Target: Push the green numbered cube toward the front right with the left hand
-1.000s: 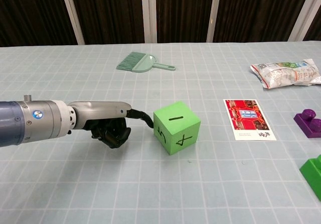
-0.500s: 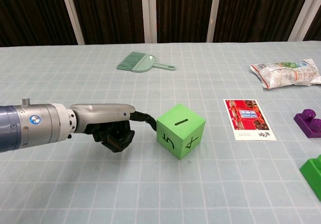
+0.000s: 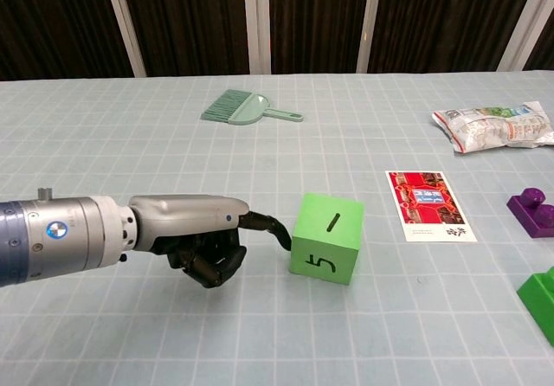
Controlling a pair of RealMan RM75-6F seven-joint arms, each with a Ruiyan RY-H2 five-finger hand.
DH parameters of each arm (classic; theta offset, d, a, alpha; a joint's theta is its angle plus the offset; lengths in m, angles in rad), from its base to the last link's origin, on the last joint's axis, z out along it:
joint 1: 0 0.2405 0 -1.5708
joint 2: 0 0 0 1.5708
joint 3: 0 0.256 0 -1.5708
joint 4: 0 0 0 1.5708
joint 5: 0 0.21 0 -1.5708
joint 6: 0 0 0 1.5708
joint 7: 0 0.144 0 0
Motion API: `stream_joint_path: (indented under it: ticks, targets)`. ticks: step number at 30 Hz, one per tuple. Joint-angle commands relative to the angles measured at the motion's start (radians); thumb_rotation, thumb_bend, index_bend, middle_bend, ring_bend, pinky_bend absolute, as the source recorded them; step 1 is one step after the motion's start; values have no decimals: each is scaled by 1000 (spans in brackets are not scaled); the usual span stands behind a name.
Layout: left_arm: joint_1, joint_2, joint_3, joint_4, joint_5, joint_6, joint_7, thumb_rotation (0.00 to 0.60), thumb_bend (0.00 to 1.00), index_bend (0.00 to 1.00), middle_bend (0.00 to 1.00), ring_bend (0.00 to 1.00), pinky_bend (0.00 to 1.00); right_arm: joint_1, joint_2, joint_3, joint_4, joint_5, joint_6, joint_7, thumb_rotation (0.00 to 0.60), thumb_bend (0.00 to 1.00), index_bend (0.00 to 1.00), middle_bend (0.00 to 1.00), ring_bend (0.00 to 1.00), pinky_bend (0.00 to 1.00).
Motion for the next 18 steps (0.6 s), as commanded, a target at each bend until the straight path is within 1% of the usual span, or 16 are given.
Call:
stream_joint_path:
  ticks: [1,7,18]
  targets:
    - [0,2,8,-9,4,-3,6,600,1000,194,869,825,829,0,1,0,0,1,0,1,600,72,81,0,0,0]
    - [-2,3,29,-30,14,-18,26,600,1000,194,869,825,829,2,0,-1,0,4,-2,-2,600,72,81,0,0,0]
    - [9,18,28,-51,36,-11,-4,600,1000,195,869,825,829,6,-4,0,2,15,-8,-7,600,72,82,0,0,0]
